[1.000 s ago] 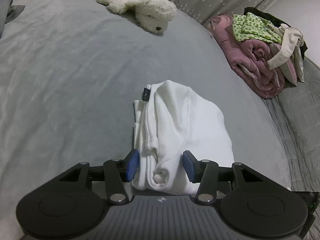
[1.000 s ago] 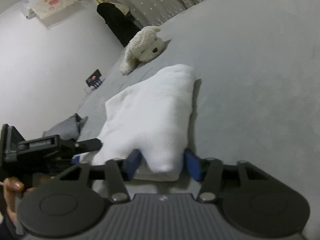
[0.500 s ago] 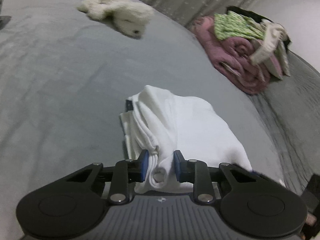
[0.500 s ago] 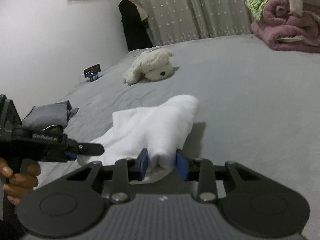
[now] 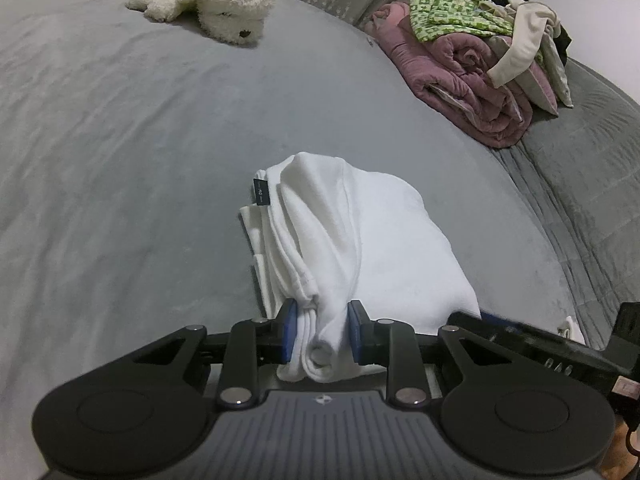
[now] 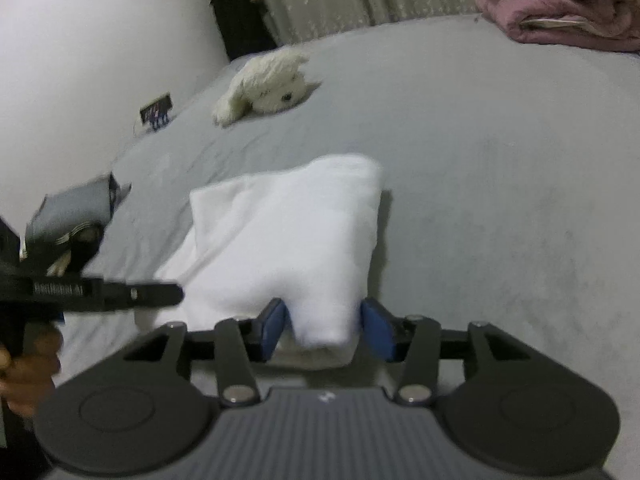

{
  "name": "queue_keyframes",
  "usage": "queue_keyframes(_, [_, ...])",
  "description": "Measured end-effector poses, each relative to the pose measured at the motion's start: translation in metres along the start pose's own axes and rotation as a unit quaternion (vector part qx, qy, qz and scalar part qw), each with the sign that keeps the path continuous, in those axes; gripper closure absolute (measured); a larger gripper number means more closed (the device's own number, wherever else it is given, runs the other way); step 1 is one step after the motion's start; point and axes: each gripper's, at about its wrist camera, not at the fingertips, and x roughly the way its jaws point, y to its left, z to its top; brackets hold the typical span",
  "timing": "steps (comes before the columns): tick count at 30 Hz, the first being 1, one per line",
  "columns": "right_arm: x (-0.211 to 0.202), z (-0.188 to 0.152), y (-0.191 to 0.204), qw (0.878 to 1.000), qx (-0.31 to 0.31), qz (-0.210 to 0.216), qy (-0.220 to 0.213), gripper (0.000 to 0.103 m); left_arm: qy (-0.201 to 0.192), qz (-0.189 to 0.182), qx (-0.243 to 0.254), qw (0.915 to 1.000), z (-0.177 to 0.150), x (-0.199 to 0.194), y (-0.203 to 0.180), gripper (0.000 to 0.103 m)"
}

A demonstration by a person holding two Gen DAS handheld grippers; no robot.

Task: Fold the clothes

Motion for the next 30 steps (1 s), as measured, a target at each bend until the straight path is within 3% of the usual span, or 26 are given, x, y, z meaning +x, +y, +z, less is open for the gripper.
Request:
queue_keyframes(2, [-0.007, 0.001, 0.005, 0.999, -0.016, -0.010, -0.027, 0.059, 0.003, -0.003, -0.008, 1.0000, 0.000, 0.000, 0.002, 0.078])
queue_keyframes(4, [-0.013, 0.001, 0.026, 0.994, -0.090, -0.025, -0.058, 0.057, 0.006, -0.007, -0.017, 0.9998, 0.001, 0.000, 0.005, 0.078])
queue_keyframes(6, [-0.016, -0.008, 0.052, 0.981, -0.181, -0.021, -0.073, 0.048, 0.006, -0.006, -0.018, 0.9998, 0.001, 0.000, 0.006, 0.078])
queue_keyframes(10, [-0.001, -0.034, 0.088, 0.958, -0.281, 0.030, -0.041, 0.048, 0.006, -0.006, -0.018, 0.9998, 0.000, 0.000, 0.006, 0.078])
queue_keyframes(12, [0.008, -0.045, 0.102, 0.945, -0.324, 0.027, -0.037, 0.049, 0.007, -0.006, -0.020, 0.9997, 0.000, -0.001, 0.007, 0.078])
queue_keyframes(14, [0.016, -0.056, 0.115, 0.928, -0.371, 0.016, -0.039, 0.049, 0.008, -0.006, -0.022, 0.9997, -0.001, -0.001, 0.007, 0.078])
queue_keyframes(20, [0.046, -0.093, 0.143, 0.845, -0.524, -0.091, -0.058, 0.046, 0.012, -0.006, -0.032, 0.9994, 0.000, -0.002, 0.008, 0.078])
queue_keyframes(30, [0.070, -0.103, 0.165, 0.805, -0.573, -0.125, -0.087, 0.047, 0.016, -0.009, -0.045, 0.9988, -0.001, -0.001, 0.011, 0.077])
